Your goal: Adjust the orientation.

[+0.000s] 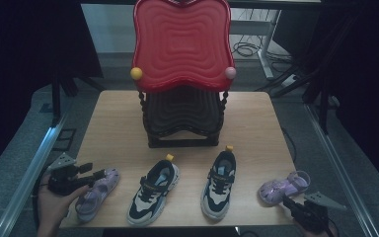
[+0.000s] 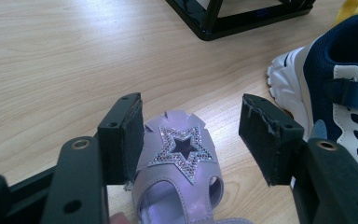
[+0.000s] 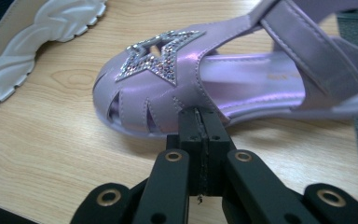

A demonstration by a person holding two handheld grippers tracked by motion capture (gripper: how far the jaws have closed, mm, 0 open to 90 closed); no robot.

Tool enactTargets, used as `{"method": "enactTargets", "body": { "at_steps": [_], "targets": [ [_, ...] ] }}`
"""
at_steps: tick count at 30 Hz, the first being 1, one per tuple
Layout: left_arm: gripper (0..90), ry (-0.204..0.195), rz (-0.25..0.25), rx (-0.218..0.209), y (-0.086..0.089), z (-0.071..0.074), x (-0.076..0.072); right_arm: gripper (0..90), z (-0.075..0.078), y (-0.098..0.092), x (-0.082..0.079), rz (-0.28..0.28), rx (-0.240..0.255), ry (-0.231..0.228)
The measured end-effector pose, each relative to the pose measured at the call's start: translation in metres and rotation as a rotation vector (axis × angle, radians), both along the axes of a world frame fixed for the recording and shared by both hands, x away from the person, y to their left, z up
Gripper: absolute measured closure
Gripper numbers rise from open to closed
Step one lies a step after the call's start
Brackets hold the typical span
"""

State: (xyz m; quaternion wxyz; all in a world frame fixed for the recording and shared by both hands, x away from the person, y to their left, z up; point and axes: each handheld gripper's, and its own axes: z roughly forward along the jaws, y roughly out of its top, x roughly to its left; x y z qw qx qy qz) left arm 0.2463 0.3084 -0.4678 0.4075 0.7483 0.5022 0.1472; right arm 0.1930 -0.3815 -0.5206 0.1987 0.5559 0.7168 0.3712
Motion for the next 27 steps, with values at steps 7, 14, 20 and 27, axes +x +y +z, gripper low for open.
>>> {"method": "enactTargets", "body": {
  "at_steps": [7, 14, 20, 27],
  "targets": [
    [40.0, 0.001, 0.004, -0.001, 0.001, -0.001, 0.0, 89.8, -0.001, 0.01, 0.003, 0.026, -0.005, -0.004],
    [39.9, 0.006, 0.0, 0.003, 0.0, -0.001, 0.0, 89.7, -0.001, 0.02, 0.006, 0.034, -0.022, -0.006],
    [39.8, 0.008, 0.002, 0.003, 0.001, -0.002, 0.001, 89.7, -0.002, 0.031, 0.011, 0.026, -0.027, -0.006],
    [39.8, 0.009, 0.003, 0.002, 0.002, -0.003, 0.001, 89.7, -0.001, 0.04, 0.016, 0.002, -0.037, -0.015]
  ]
}}
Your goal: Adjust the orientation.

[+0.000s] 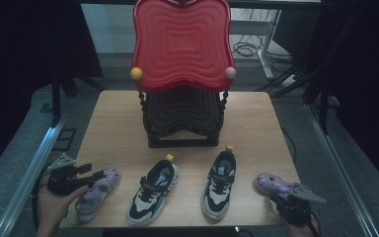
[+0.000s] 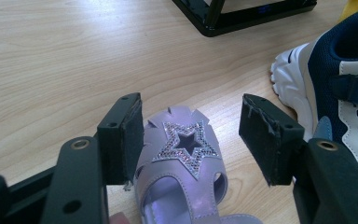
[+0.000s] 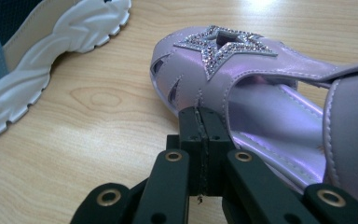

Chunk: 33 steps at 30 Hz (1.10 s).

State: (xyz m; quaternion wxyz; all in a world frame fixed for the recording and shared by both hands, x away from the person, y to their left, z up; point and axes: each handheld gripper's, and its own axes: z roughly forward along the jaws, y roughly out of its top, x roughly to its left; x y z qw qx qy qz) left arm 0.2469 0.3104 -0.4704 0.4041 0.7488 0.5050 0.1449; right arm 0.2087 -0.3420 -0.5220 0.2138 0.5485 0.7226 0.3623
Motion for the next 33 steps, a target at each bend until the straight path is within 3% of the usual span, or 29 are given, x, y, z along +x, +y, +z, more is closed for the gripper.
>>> {"method": "enactTargets", "body": {
  "at_steps": [7, 21, 33],
  "targets": [
    [39.8, 0.006, -0.001, 0.003, -0.001, -0.001, 0.001, 89.7, -0.001, 0.005, 0.004, -0.01, -0.006, -0.005],
    [39.8, 0.003, -0.002, 0.004, -0.001, -0.002, 0.001, 89.8, -0.002, 0.027, 0.016, -0.029, -0.085, -0.016],
    [39.8, 0.007, -0.004, 0.006, -0.002, -0.003, 0.001, 89.7, -0.004, 0.036, 0.018, -0.01, -0.086, -0.035]
  ]
}}
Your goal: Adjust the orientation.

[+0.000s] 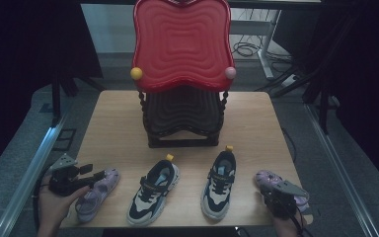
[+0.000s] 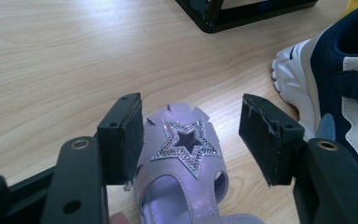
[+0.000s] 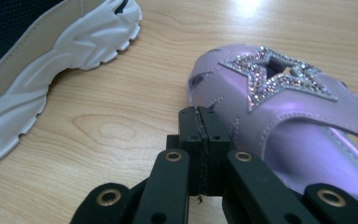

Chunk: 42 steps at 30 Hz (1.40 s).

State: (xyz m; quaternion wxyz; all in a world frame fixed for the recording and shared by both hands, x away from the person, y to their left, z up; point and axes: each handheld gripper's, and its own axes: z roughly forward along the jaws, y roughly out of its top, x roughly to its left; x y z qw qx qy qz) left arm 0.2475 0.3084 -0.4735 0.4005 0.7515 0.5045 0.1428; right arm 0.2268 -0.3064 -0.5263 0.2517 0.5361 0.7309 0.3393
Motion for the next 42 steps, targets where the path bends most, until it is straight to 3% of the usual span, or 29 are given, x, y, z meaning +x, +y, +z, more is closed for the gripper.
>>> {"method": "enactTargets", "body": {
  "at_steps": [14, 23, 30, 33, 37, 42],
  "targets": [
    [39.8, -0.002, 0.003, -0.002, 0.001, 0.001, -0.001, 89.7, 0.0, 0.003, 0.009, -0.027, 0.008, -0.009],
    [39.8, -0.003, 0.009, -0.003, 0.004, 0.001, -0.004, 88.1, 0.008, 0.01, 0.004, 0.012, 0.02, -0.037],
    [39.8, -0.013, 0.021, -0.013, 0.008, 0.004, -0.007, 87.3, 0.017, 0.003, 0.003, 0.069, 0.108, -0.089],
    [39.8, -0.018, 0.017, -0.013, 0.007, 0.006, -0.007, 87.3, 0.019, -0.001, 0.002, 0.066, 0.122, -0.097],
    [39.8, -0.024, 0.012, -0.014, 0.006, 0.009, -0.008, 87.2, 0.024, -0.013, 0.0, 0.068, 0.179, -0.104],
    [39.8, -0.032, 0.01, -0.023, 0.003, 0.013, -0.011, 86.0, 0.029, -0.02, -0.003, 0.069, 0.196, -0.114]
  ]
}}
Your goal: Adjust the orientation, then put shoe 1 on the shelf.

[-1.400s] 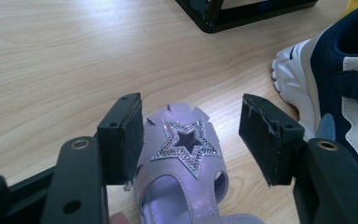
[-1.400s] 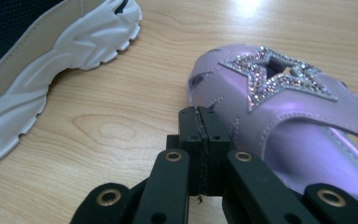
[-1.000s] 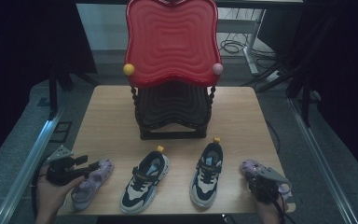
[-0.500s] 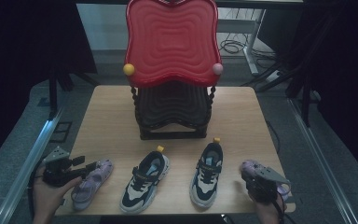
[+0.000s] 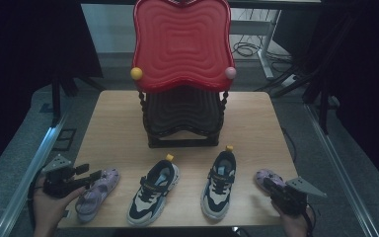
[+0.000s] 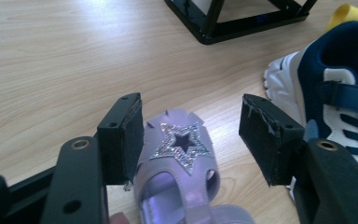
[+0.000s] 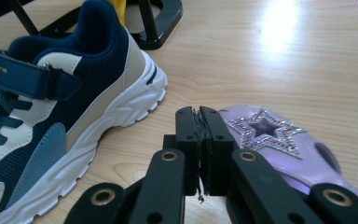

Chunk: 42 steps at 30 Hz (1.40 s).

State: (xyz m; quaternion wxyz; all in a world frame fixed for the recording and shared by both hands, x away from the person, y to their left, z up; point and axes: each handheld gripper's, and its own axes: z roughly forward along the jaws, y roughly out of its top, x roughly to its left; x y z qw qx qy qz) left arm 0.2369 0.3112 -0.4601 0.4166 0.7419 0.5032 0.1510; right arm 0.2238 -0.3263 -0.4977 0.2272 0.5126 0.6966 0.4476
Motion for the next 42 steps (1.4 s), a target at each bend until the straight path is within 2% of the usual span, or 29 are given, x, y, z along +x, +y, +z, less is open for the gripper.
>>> {"method": "enactTargets", "body": {
  "at_steps": [2, 3, 4, 6, 15, 22, 32, 37, 42],
  "targets": [
    [39.8, -0.005, -0.008, -0.009, -0.001, 0.002, -0.001, 83.2, 0.002, -0.002, -0.001, 0.001, 0.0, -0.004],
    [39.7, -0.007, -0.012, -0.011, -0.002, 0.003, -0.002, 75.9, 0.003, -0.005, -0.002, -0.004, -0.009, -0.015],
    [39.7, -0.008, -0.012, -0.012, -0.002, 0.004, -0.002, 75.9, 0.003, -0.005, -0.002, -0.004, -0.009, -0.015],
    [39.7, -0.01, -0.012, -0.015, -0.002, 0.005, -0.005, 67.9, 0.006, -0.009, -0.005, -0.026, -0.019, -0.037],
    [39.8, -0.041, -0.025, -0.046, 0.004, 0.013, -0.018, 60.4, 0.013, -0.021, -0.01, -0.018, -0.02, -0.035],
    [40.0, -0.034, -0.025, -0.064, 0.01, 0.009, -0.031, 57.9, 0.013, -0.028, -0.013, -0.02, -0.011, -0.032],
    [42.9, 0.021, -0.065, -0.083, 0.011, -0.006, -0.051, 55.8, 0.008, -0.033, -0.013, -0.048, 0.001, -0.019],
    [43.2, 0.046, -0.062, -0.074, 0.012, -0.017, -0.064, 55.7, 0.007, -0.033, -0.014, -0.049, 0.005, -0.012],
    [45.0, 0.092, -0.059, -0.046, 0.009, -0.028, -0.064, 56.0, 0.007, -0.036, -0.013, -0.056, 0.014, -0.011]
  ]
}}
